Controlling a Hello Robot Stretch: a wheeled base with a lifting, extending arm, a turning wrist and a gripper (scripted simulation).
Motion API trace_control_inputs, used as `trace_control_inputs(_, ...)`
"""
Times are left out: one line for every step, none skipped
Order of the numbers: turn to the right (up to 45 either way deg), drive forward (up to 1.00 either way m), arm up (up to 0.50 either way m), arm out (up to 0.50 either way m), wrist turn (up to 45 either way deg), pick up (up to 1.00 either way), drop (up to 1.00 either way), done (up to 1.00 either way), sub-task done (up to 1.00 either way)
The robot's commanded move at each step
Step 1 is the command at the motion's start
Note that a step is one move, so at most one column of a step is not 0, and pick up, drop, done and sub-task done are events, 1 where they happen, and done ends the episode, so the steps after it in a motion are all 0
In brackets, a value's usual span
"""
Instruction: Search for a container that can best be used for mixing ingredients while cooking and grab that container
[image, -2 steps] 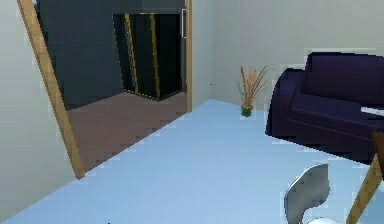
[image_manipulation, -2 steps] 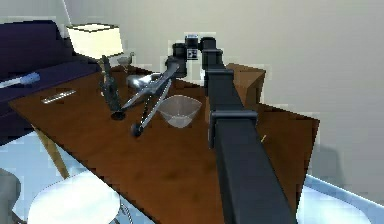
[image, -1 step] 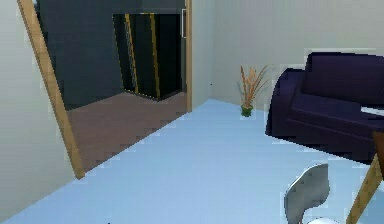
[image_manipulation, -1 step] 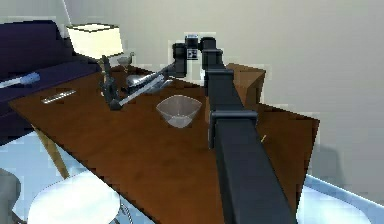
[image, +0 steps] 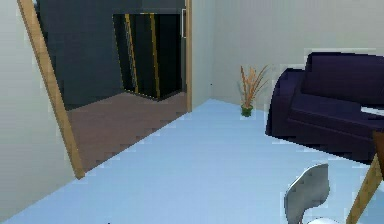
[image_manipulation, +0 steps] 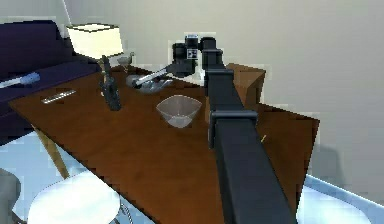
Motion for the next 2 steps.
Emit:
trace_control_inputs(0.0, 0.0, 0.0, 0.0, 36.0, 0.0, 0.0, 0.0, 0.0)
trace_control_inputs(0.0, 0.0, -0.2, 0.0, 0.0, 0.0, 0.0, 0.0, 0.0)
